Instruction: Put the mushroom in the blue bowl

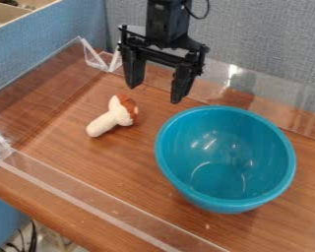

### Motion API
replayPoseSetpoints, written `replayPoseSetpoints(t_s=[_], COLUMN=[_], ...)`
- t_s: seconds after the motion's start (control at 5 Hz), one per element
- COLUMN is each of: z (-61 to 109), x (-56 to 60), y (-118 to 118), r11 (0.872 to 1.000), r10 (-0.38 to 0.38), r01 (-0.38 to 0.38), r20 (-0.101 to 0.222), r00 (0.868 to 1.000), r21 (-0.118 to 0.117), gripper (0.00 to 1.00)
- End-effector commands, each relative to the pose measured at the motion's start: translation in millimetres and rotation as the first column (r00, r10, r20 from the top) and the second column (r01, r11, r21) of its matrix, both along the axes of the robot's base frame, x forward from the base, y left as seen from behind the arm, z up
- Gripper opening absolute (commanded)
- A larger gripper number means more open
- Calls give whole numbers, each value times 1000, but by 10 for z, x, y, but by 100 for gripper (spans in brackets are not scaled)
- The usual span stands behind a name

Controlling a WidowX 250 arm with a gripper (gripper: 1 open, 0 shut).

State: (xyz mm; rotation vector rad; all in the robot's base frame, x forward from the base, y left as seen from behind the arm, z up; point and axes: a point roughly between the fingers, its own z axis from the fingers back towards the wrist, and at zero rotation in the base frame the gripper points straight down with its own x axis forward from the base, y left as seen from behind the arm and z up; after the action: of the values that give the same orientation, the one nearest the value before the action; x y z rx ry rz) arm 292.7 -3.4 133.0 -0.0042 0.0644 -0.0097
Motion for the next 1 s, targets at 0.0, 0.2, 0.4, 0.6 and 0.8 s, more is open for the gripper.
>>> replayPoseSetpoints(t_s=[0.0, 0.2, 0.4, 0.6, 0.8], z=[-85, -256, -471, -546, -590], x=[-52, -131, -189, -239, -221], y=[121, 301, 548, 671, 676], r11=[1000, 1000, 997, 989, 987], r10=[-6, -22, -78, -148, -157], r01=[6, 22, 78, 148, 157], r20=[-15, -43, -55, -43, -41], r00=[1000, 999, 995, 988, 987], r21=[2, 7, 8, 13, 16], gripper=[100, 100, 100, 100, 100])
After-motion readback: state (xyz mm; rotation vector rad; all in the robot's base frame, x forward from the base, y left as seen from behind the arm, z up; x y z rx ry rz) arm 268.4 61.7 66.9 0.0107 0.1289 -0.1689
